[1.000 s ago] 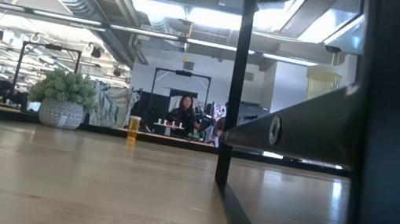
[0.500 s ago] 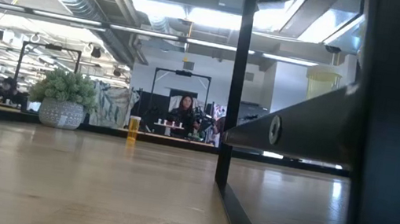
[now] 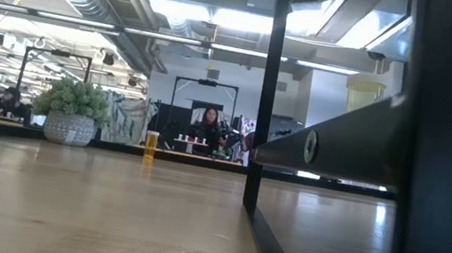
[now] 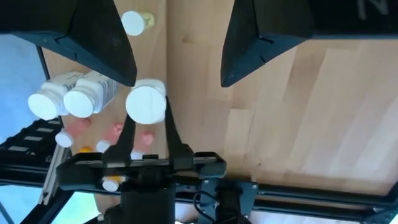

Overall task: Pick and place medicine bottles onto shelf by color
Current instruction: Put the supplement bottle on the shelf aligned with the other supplement bottle

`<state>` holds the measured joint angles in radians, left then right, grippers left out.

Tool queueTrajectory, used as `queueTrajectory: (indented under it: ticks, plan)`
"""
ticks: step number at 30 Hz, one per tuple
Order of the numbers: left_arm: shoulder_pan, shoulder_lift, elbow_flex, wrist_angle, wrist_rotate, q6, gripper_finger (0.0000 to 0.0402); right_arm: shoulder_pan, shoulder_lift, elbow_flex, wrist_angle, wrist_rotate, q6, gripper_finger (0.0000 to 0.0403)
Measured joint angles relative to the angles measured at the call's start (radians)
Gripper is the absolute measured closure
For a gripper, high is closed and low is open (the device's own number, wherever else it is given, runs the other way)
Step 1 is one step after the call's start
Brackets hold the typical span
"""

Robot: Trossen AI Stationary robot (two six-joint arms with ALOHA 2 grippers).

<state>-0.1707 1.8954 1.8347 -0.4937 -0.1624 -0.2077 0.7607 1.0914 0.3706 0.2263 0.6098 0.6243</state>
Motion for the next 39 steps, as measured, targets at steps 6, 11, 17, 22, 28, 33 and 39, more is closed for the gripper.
queueTrajectory:
  ticks: [6, 11, 17, 22, 28, 33, 39]
  plan:
    - [0.000, 0.000, 0.000, -0.001, 0.000, 0.000, 0.0174, 0.023, 0.085, 0.000, 0.022, -0.002, 0.052, 0.0242]
    - [0.000, 0.000, 0.000, -0.001, 0.000, 0.000, 0.0174, 0.023, 0.122, 0.000, 0.062, -0.002, 0.051, 0.0242]
    - [0.000, 0.000, 0.000, 0.000, 0.000, 0.000, 0.0173, 0.023, 0.182, 0.000, 0.075, -0.029, 0.059, 0.0242]
    - [0.000, 0.000, 0.000, 0.000, 0.000, 0.000, 0.0175, 0.023, 0.220, 0.002, 0.120, -0.040, 0.072, 0.0242]
    - [0.000, 0.000, 0.000, 0.000, 0.000, 0.000, 0.0173, 0.022, 0.223, 0.002, 0.123, -0.046, 0.074, 0.0238]
    - [0.000, 0.000, 0.000, 0.000, 0.000, 0.000, 0.0173, 0.023, 0.223, 0.002, 0.119, -0.049, 0.075, 0.0223]
    - [0.000, 0.000, 0.000, 0.000, 0.000, 0.000, 0.0175, 0.023, 0.225, -0.002, 0.099, -0.066, 0.066, 0.0205]
